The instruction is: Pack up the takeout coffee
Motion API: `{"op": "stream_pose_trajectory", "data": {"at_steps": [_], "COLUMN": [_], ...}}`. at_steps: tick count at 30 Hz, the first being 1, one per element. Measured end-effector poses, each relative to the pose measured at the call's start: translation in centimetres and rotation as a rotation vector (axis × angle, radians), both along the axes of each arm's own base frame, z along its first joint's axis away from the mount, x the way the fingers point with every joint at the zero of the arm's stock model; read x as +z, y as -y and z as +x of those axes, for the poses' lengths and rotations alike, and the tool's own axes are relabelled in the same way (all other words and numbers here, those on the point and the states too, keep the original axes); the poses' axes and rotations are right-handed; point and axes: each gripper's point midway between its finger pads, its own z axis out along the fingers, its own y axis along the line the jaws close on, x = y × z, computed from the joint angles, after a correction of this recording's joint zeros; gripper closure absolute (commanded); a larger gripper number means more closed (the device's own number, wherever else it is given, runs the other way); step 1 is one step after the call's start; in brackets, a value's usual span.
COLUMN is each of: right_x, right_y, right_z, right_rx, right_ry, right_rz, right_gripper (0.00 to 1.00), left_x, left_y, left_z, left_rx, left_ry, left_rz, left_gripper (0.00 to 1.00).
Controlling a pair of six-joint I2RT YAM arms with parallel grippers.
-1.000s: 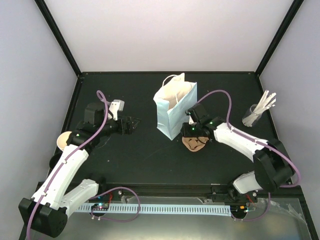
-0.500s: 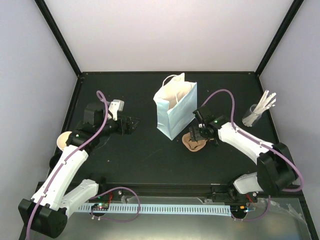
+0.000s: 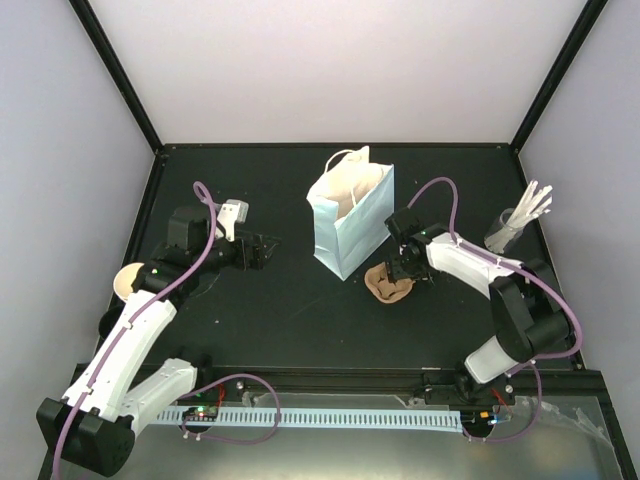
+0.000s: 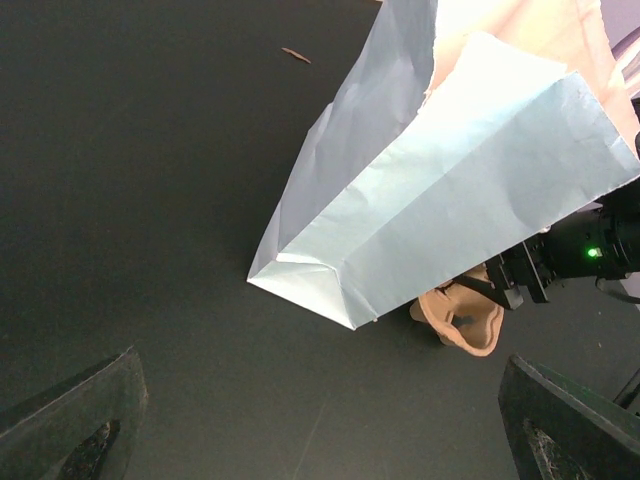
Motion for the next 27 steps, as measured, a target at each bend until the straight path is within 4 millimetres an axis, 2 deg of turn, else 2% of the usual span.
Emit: {"op": "stream_pose_trajectory", "data": {"at_steps": [3, 8, 14, 20, 23, 27], "right_x": [0.2, 0.1, 0.4, 2.1, 2.8, 2.5], "right_y": [-0.5, -1.5, -2.7, -3.9, -3.9, -2.9], "right_z": [0.3, 0.0, -0.7, -2.4, -2.5, -2.3], "right_rx": [0.016, 0.049, 0.074, 0.103, 0.107, 0.091], "right_ry": [0.004, -0.021, -0.044, -0.043, -0.025, -0.027], "right_rz": [0.019, 0.071, 0.141, 0.260, 0.274, 0.209], "right_gripper": [0.31, 0.34, 0.33, 0.32, 0.31, 0.28], "left_x": [0.0, 0.0, 0.0, 0.0, 0.0, 0.0], "left_y": [0.0, 0.0, 0.0, 0.0, 0.0, 0.0], "left_z": [0.0, 0.0, 0.0, 0.0, 0.0, 0.0], "left_rx": [0.000, 0.000, 0.000, 0.000, 0.000, 0.000], "left_ry": [0.000, 0.000, 0.000, 0.000, 0.000, 0.000], "left_rz": [0.000, 0.000, 0.000, 0.000, 0.000, 0.000], "left_gripper": [0.01, 0.01, 0.01, 0.01, 0.01, 0.01]}}
